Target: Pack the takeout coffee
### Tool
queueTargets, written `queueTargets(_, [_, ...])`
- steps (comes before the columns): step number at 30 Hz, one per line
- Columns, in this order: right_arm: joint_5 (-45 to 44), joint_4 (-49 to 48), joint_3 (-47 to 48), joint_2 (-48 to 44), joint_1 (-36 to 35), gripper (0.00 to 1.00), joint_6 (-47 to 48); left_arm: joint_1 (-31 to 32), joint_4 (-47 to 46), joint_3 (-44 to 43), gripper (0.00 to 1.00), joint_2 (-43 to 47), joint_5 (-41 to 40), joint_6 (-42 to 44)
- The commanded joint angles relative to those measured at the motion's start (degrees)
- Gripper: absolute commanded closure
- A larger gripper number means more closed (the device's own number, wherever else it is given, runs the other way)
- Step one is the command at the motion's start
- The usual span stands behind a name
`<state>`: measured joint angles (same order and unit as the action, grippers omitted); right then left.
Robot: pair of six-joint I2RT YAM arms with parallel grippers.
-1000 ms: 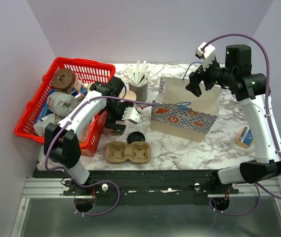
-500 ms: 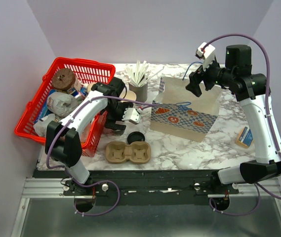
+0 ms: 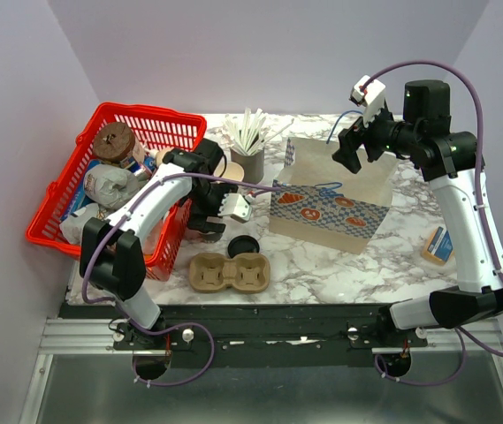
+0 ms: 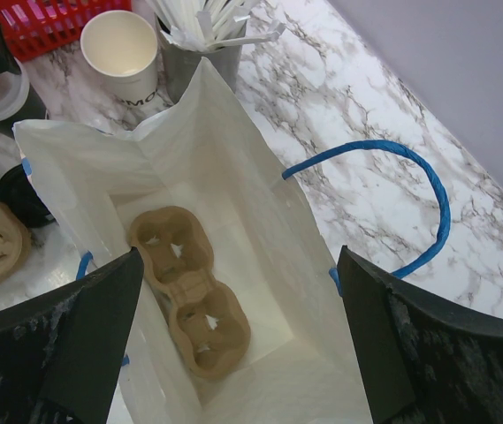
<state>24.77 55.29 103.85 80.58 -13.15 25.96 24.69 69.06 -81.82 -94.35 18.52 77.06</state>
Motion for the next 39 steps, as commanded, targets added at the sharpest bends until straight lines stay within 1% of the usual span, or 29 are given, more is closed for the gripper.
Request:
queueTargets(1, [0.8,-1.1,0.6,0.1,0.1,0.00,-0.5,-0.6,-2.4,1.8,0.08,0.7,-1.9,0.0])
queueTargets(5, [0.9,-1.1,0.6,0.2,0.1,0.00,-0.5,-0.6,-2.2,1.7,0.13,0.2,-1.8,-0.2])
queueTargets(12, [0.4,-1.2,0.3,-0.1,0.1,0.00,-0.5,-0.6,-1.4,1.4,0.24,-0.8,-1.9,-1.7])
queueTargets(17, [-0.1,-1.1,0.1,-0.2,0.1,0.00,-0.5,-0.6,-0.8,0.8,0.25,-0.4,-1.4,-2.1])
queueTargets(18, [-0.3,-1.1,0.1,-0.2,0.1,0.00,-0.5,-0.6,-0.2,0.5,0.27,-0.4,-1.1,-2.3])
queueTargets(22, [-1.0,-1.1,0.2,-0.2,0.1,0.00,-0.4,-0.6,1.7,-2.4,0.30,-0.5,0.4,-2.6])
queueTargets(28, [-1.7,-1.1,-0.4,-0.3,0.2,0.00,0.0,-0.6,4.3,-6.0,0.30,0.0,2.4,-3.5])
queueTargets(34, [-1.9,-1.1,-0.1,-0.3,0.3,0.00,0.0,-0.5,2.9,-3.7,0.30,0.0,1.8,-3.9])
queueTargets(39, [-4.0,-0.8,-0.6,-0.8,0.5,0.00,0.6,-0.5,3.4,-4.6,0.35,-0.3,4.1,-5.9])
